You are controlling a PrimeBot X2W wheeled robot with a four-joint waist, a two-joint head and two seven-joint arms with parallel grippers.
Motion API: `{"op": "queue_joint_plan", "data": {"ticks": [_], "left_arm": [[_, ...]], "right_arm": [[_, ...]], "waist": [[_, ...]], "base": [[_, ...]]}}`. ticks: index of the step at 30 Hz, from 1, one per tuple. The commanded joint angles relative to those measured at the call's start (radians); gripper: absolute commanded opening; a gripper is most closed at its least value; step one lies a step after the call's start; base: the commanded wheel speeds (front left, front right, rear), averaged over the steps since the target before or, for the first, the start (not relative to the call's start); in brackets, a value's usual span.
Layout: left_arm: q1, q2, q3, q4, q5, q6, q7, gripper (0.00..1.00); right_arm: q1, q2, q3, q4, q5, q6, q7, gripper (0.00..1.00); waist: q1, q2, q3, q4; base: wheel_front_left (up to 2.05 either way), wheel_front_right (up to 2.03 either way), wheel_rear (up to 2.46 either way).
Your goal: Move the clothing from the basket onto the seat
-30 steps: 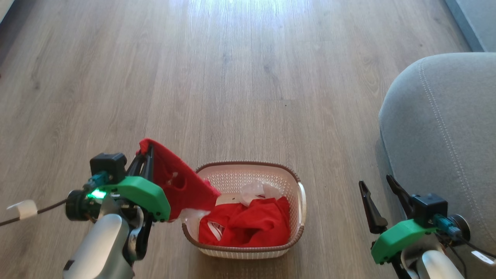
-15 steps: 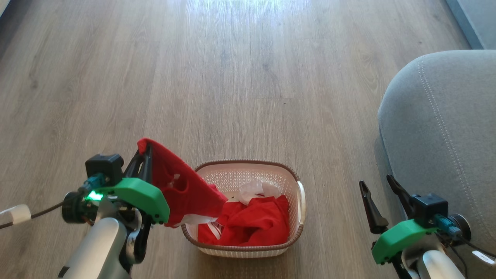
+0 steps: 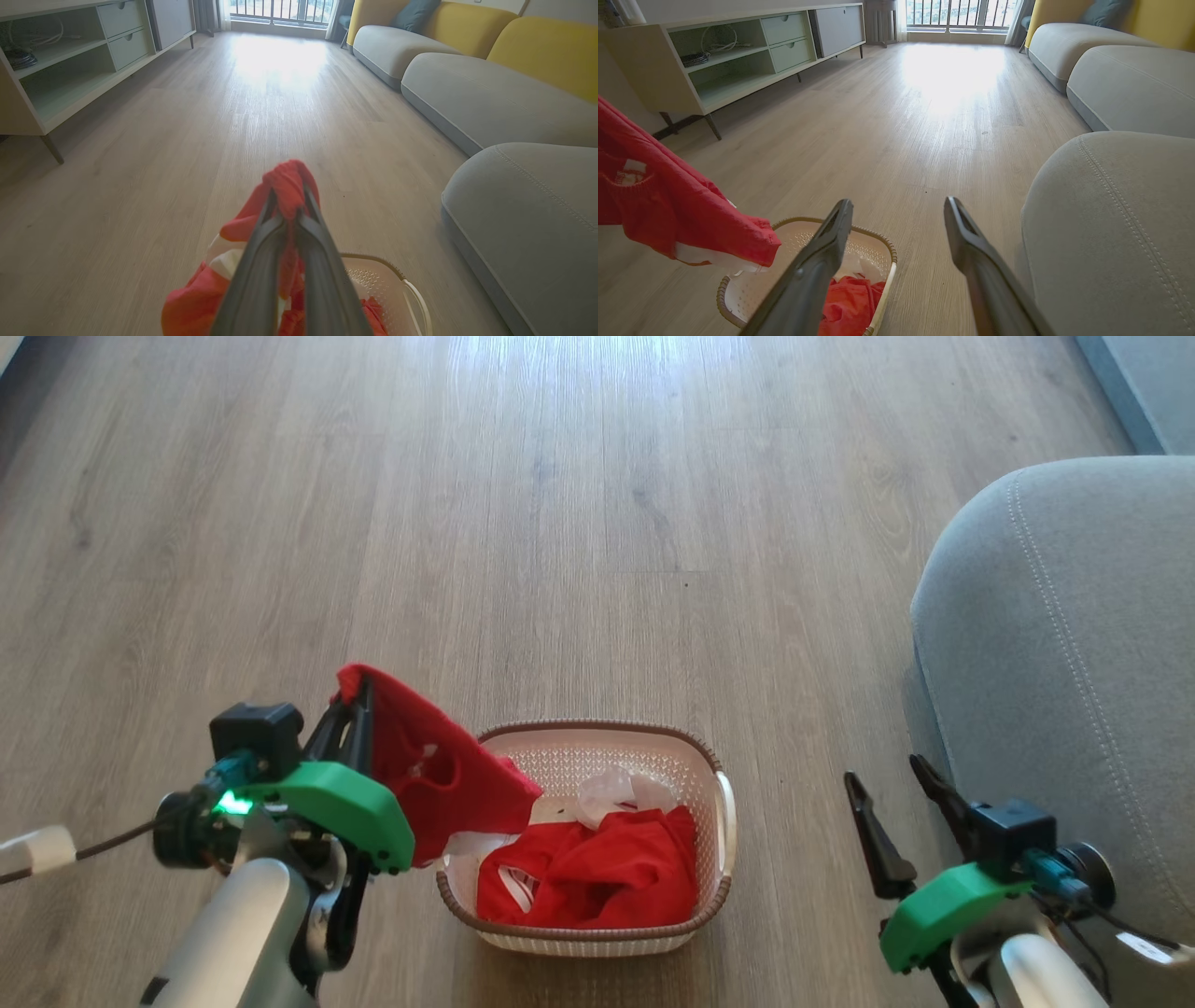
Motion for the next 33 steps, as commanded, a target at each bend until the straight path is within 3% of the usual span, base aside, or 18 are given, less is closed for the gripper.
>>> {"op": "queue_joint_plan", "data": {"ticks": [1,12,22,33], "left_arm": [[-0.038,0.029,0.031,-0.045,-0.004,0.002,-0.002,0.00],[-0.060,-0.014,-0.080,-0.123,0.021,-0.051,0.033,0.00],[-0.075,-0.059,-0.172,-0.169,0.045,-0.074,0.067,0.00],[-0.067,-0.088,-0.266,-0.286,0.055,-0.100,0.119,0.00]], "right_arm": [[-0.050,-0.021,0.035,-0.034,-0.011,0.000,-0.006,1.00],[-0.174,-0.042,0.245,-0.048,0.034,0.000,-0.006,1.00],[-0.301,-0.069,0.559,-0.028,0.160,0.000,-0.006,1.00],[-0.367,-0.087,0.642,0.004,0.242,0.000,-0.006,1.00]], "waist": [[0.0001,0.0000,0.001,-0.001],[0.0001,0.0000,0.001,-0.003],[0.0001,0.0000,-0.001,0.003],[0.0001,0.0000,-0.002,0.021]], "base": [[0.00,0.00,0.00],[0.00,0.00,0.00],[0.00,0.00,0.00],[0.00,0.00,0.00]]}}
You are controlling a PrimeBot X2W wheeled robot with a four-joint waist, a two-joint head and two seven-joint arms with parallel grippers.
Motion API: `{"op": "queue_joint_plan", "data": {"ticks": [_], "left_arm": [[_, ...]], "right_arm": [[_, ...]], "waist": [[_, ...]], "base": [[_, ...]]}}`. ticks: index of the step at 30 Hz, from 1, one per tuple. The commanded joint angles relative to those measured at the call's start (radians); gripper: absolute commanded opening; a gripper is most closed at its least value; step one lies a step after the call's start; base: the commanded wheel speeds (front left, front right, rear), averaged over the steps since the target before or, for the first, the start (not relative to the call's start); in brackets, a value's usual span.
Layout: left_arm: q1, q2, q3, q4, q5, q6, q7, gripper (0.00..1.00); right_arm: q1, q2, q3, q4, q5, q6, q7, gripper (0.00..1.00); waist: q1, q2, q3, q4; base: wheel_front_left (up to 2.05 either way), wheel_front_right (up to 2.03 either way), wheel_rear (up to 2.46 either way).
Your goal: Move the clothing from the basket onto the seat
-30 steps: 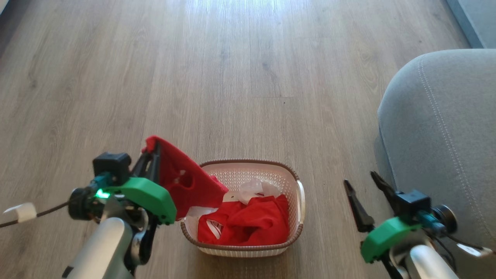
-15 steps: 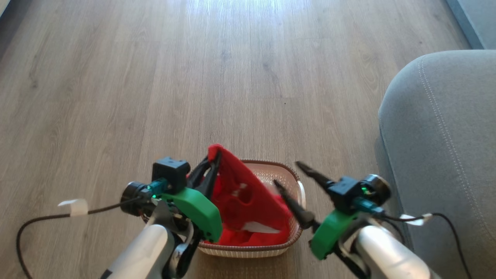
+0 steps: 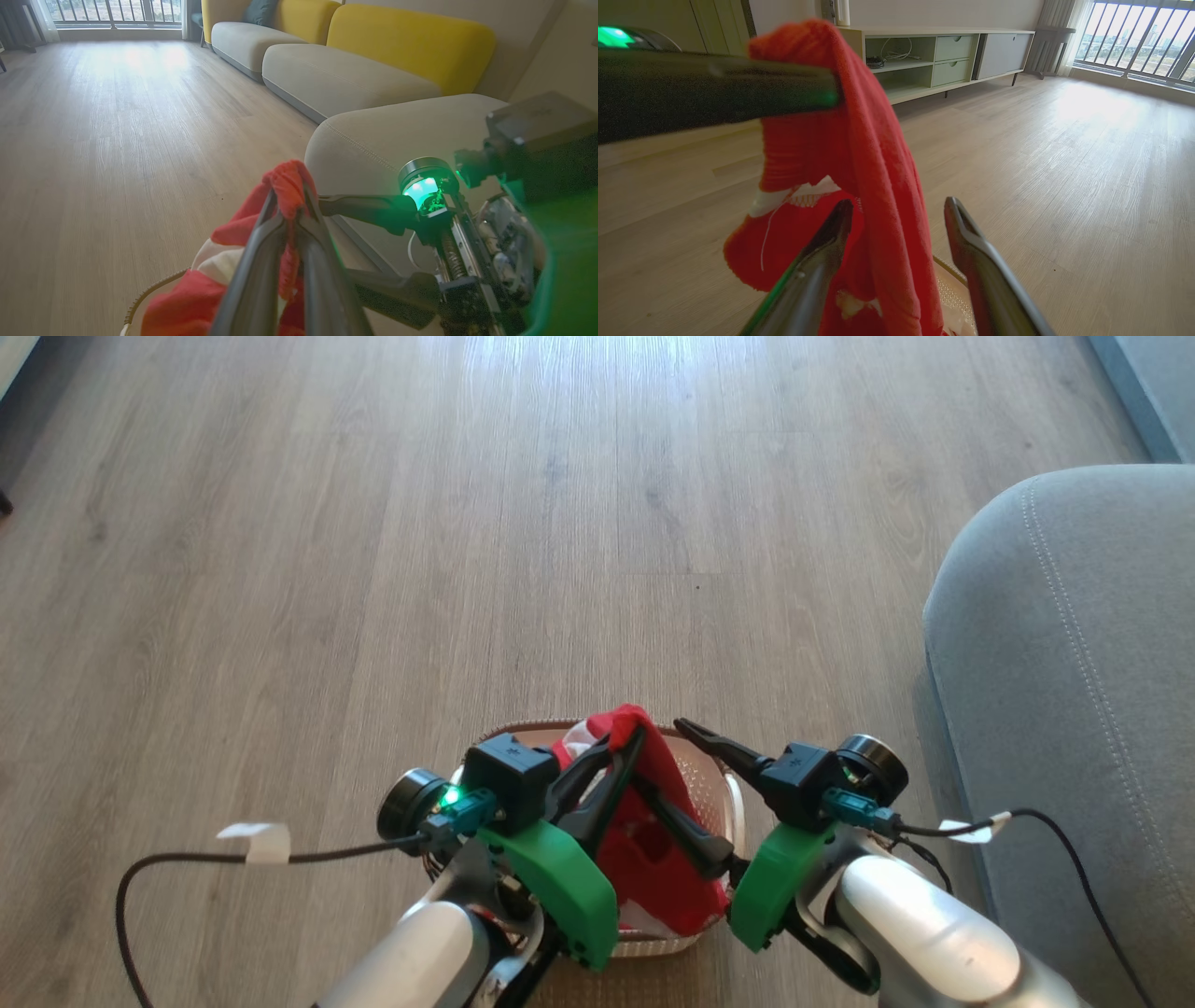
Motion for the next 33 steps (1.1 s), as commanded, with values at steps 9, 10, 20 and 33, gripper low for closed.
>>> {"op": "queue_joint_plan", "data": {"ticks": [9,10,20,33], "left_arm": [[-0.057,0.001,0.022,-0.071,0.000,0.002,0.018,0.00],[-0.057,0.002,0.022,-0.069,0.000,0.002,0.017,0.09],[-0.056,0.004,0.039,-0.023,-0.003,0.014,-0.018,1.00],[-0.064,-0.017,0.029,0.032,-0.002,0.009,-0.066,1.00]], "right_arm": [[-0.071,0.010,0.050,0.015,0.068,0.000,-0.006,0.00],[-0.075,0.011,0.048,0.017,0.075,0.000,-0.006,0.00],[-0.082,-0.023,-0.069,-0.004,0.067,0.000,-0.006,0.00],[-0.080,-0.091,-0.218,-0.095,0.031,0.000,-0.006,0.00]], "waist": [[0.0000,0.0000,-0.004,-0.001],[0.0000,0.0000,-0.004,-0.001],[0.0000,0.0000,-0.001,-0.038],[0.0000,0.0000,0.037,-0.214]], "base": [[0.00,0.00,0.00],[0.00,0.00,0.00],[0.00,0.00,0.00],[0.00,0.00,0.00]]}}
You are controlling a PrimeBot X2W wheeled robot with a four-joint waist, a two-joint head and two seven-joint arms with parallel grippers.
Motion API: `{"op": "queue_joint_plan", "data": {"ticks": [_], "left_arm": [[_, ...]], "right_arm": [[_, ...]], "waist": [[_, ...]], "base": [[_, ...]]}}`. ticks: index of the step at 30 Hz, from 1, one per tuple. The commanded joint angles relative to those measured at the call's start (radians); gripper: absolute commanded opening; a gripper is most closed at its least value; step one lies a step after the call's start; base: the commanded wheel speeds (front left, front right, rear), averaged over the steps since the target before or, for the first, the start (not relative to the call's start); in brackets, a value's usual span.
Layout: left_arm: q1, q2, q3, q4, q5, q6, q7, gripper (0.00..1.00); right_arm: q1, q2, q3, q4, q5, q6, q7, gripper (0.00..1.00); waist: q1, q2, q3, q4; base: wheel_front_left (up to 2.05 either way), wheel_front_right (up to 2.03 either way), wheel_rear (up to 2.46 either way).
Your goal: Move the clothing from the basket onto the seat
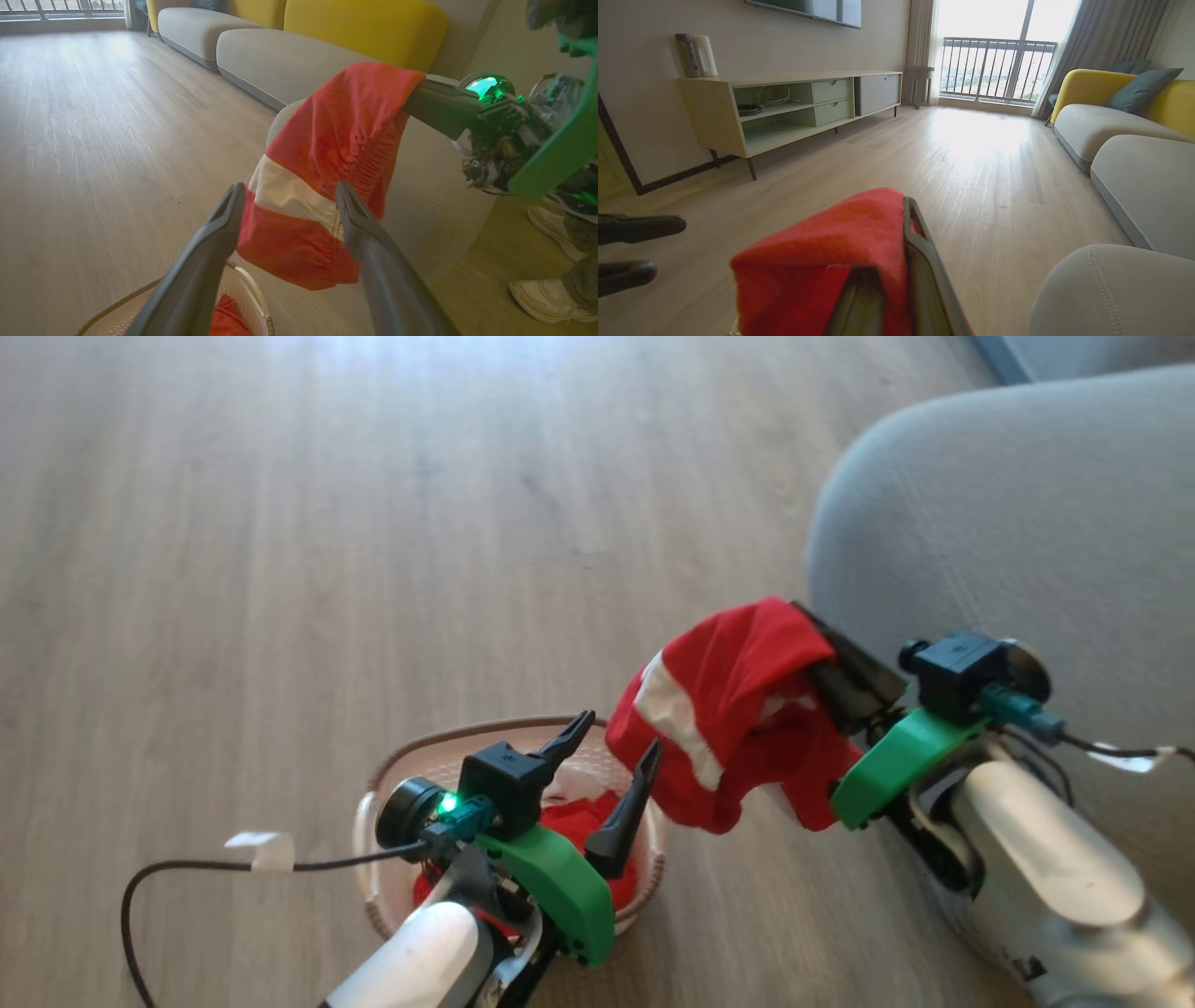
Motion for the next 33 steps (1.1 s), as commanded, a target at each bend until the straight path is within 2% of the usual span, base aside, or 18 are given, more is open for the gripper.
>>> {"op": "queue_joint_plan", "data": {"ticks": [1,8,16,24,30,33], "left_arm": [[-0.064,-0.003,0.033,-0.026,0.002,-0.002,-0.014,1.00],[-0.073,-0.029,0.013,0.000,0.005,-0.010,-0.042,1.00],[-0.087,-0.049,-0.003,0.022,0.002,-0.018,-0.060,1.00],[-0.152,-0.043,-0.007,0.014,0.025,-0.021,-0.043,1.00],[-0.263,-0.019,0.006,-0.016,0.069,-0.020,-0.004,1.00],[-0.312,-0.002,0.017,-0.033,0.085,-0.020,0.013,1.00]], "right_arm": [[-0.039,-0.010,-0.009,-0.038,-0.009,0.000,-0.006,0.00],[-0.030,-0.048,-0.081,-0.073,-0.022,0.000,-0.006,0.00],[0.006,-0.062,-0.146,-0.133,-0.034,0.000,0.007,0.00],[0.004,-0.039,-0.223,-0.186,-0.039,0.000,0.008,0.00],[-0.082,-0.005,-0.336,-0.186,-0.011,0.000,0.004,0.00],[-0.180,0.008,-0.432,-0.170,0.029,0.000,0.002,0.00]], "waist": [[0.0000,0.0000,0.019,-0.053],[0.0000,0.0000,0.051,-0.163],[0.0000,0.0000,0.094,-0.228],[0.0000,0.0000,0.219,-0.219],[0.0000,0.0000,0.420,-0.174],[0.0000,0.0000,0.519,-0.150]], "base": [[0.00,0.00,0.00],[0.00,0.00,0.00],[0.00,0.00,0.00],[0.00,0.00,0.00],[0.00,0.00,0.00],[0.00,0.00,0.00]]}}
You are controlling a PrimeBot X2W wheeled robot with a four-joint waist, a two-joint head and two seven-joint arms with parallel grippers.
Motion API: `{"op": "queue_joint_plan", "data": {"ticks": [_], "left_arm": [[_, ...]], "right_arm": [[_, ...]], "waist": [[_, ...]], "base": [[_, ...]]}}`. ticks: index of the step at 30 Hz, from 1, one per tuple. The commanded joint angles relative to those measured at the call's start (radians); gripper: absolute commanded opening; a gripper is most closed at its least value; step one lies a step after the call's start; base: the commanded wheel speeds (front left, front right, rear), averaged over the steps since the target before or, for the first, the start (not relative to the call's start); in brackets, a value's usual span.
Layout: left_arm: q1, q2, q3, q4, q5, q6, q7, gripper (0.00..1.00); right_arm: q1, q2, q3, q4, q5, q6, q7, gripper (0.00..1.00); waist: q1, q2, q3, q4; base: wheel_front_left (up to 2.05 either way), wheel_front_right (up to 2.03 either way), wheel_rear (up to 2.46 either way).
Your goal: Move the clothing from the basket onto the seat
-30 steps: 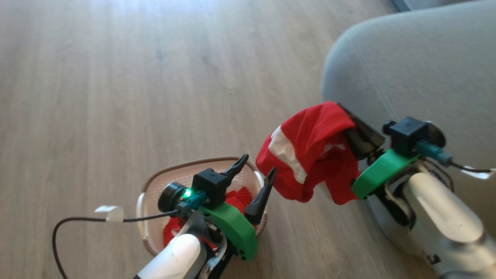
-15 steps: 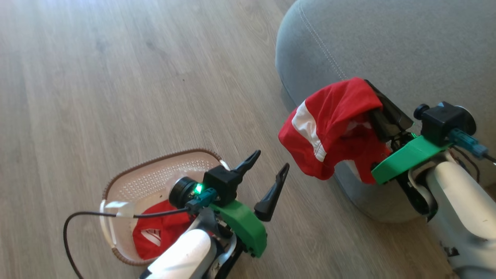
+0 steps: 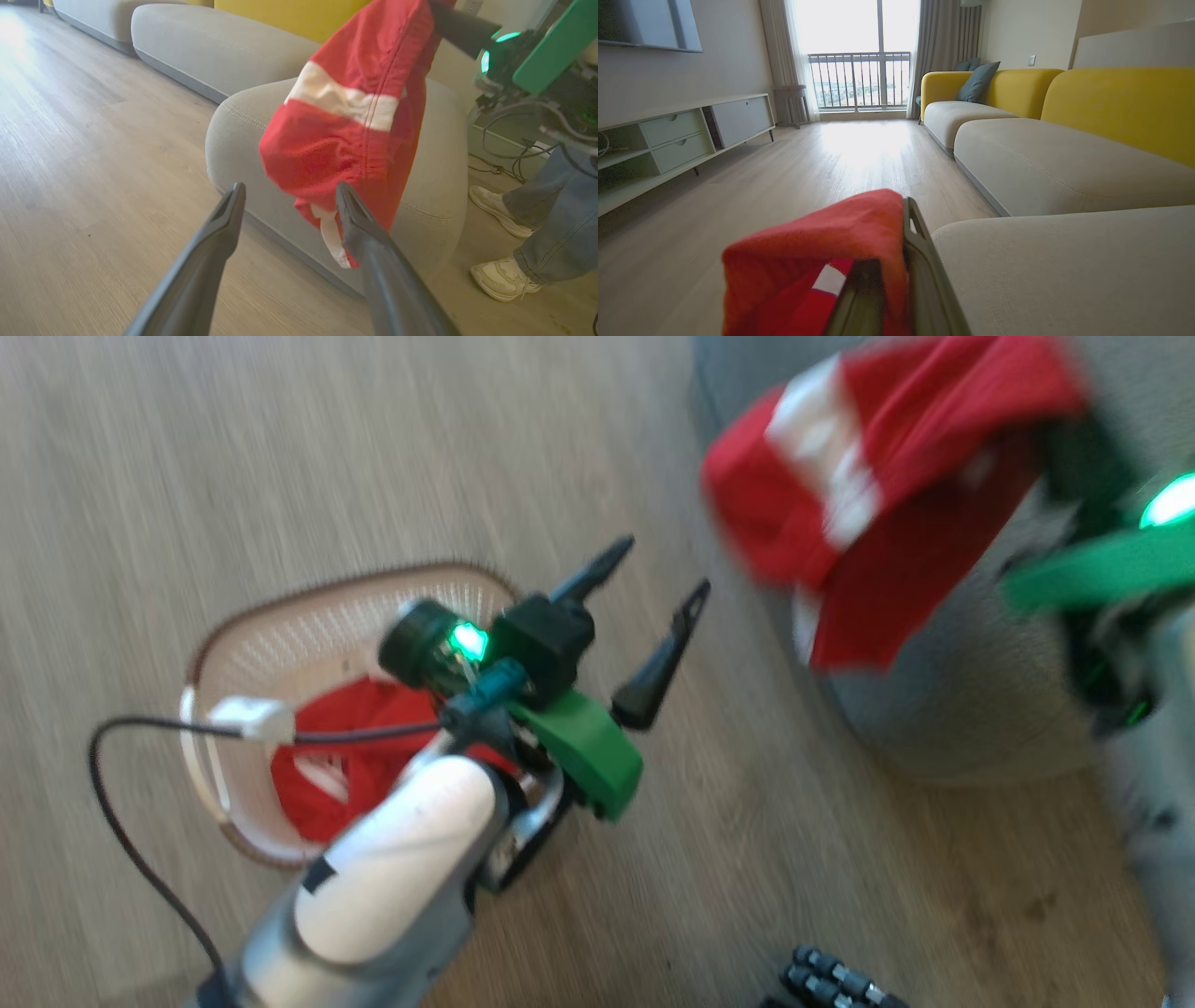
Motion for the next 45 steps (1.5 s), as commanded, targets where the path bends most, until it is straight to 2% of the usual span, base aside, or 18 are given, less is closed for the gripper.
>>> {"op": "queue_joint_plan", "data": {"ticks": [1,6,11,15,20,24,29,32,35,36,37,38,45], "left_arm": [[-0.036,0.016,0.039,-0.040,0.011,-0.003,0.008,1.00],[-0.087,0.044,0.066,-0.068,0.022,-0.002,0.017,1.00],[-0.128,0.056,0.085,-0.077,0.029,-0.001,0.013,1.00],[-0.156,0.051,0.097,-0.079,0.027,-0.002,-0.001,1.00],[-0.155,0.037,0.105,-0.098,0.004,-0.001,-0.015,1.00],[-0.135,0.039,0.114,-0.105,-0.011,0.006,-0.024,1.00],[-0.094,0.053,0.120,-0.102,-0.028,0.013,-0.030,1.00],[-0.073,0.067,0.125,-0.099,-0.031,0.022,-0.034,1.00],[-0.060,0.076,0.128,-0.098,-0.030,0.033,-0.031,1.00],[-0.058,0.078,0.129,-0.099,-0.029,0.036,-0.029,1.00],[-0.057,0.080,0.131,-0.100,-0.029,0.039,-0.029,1.00],[-0.056,0.083,0.134,-0.102,-0.030,0.043,-0.028,1.00],[-0.026,0.091,0.147,-0.069,-0.058,0.048,-0.033,1.00]], "right_arm": [[-0.066,-0.004,-0.028,-0.026,0.017,0.000,-0.006,0.00],[-0.286,-0.028,-0.183,0.023,0.005,0.000,0.013,0.00],[-0.554,-0.101,-0.394,0.120,-0.033,0.000,0.105,0.00],[-0.761,-0.190,-0.598,0.210,-0.113,0.000,0.174,0.00],[-0.971,-0.275,-0.819,0.273,-0.308,0.000,0.247,0.00],[-0.986,-0.294,-0.917,0.316,-0.471,0.000,0.312,0.00],[-0.840,-0.240,-1.001,0.390,-0.584,0.000,0.299,0.04],[-0.765,-0.190,-1.034,0.441,-0.624,0.000,0.269,0.15],[-0.719,-0.150,-1.020,0.490,-0.639,0.000,0.232,0.42],[-0.710,-0.143,-1.010,0.504,-0.637,0.000,0.219,0.56],[-0.703,-0.135,-0.996,0.523,-0.631,0.000,0.213,0.98],[-0.695,-0.132,-0.979,0.537,-0.625,0.000,0.205,1.00],[-0.578,-0.125,-0.806,0.606,-0.559,0.000,0.169,1.00]], "waist": [[-0.0002,0.0000,0.144,0.048],[-0.0002,0.0000,0.268,0.083],[-0.0002,0.0000,0.349,0.122],[-0.0002,0.0000,0.398,0.164],[-0.0002,0.0000,0.467,0.208],[-0.0002,0.0000,0.525,0.231],[-0.0002,0.0000,0.548,0.227],[-0.0002,0.0000,0.533,0.211],[-0.0002,0.0000,0.505,0.190],[-0.0002,0.0000,0.493,0.184],[-0.0002,0.0000,0.479,0.177],[-0.0002,0.0000,0.466,0.170],[-0.0002,0.0000,0.314,0.143]], "base": [[0.00,0.00,0.00],[0.00,0.00,0.00],[0.00,0.00,0.00],[0.00,0.00,0.00],[0.00,0.00,0.00],[0.00,0.00,0.00],[0.00,0.00,0.00],[0.00,0.00,0.00],[0.00,0.00,0.00],[0.00,0.00,0.00],[0.00,0.00,0.00],[0.00,0.00,0.00],[0.00,0.00,0.00]]}}
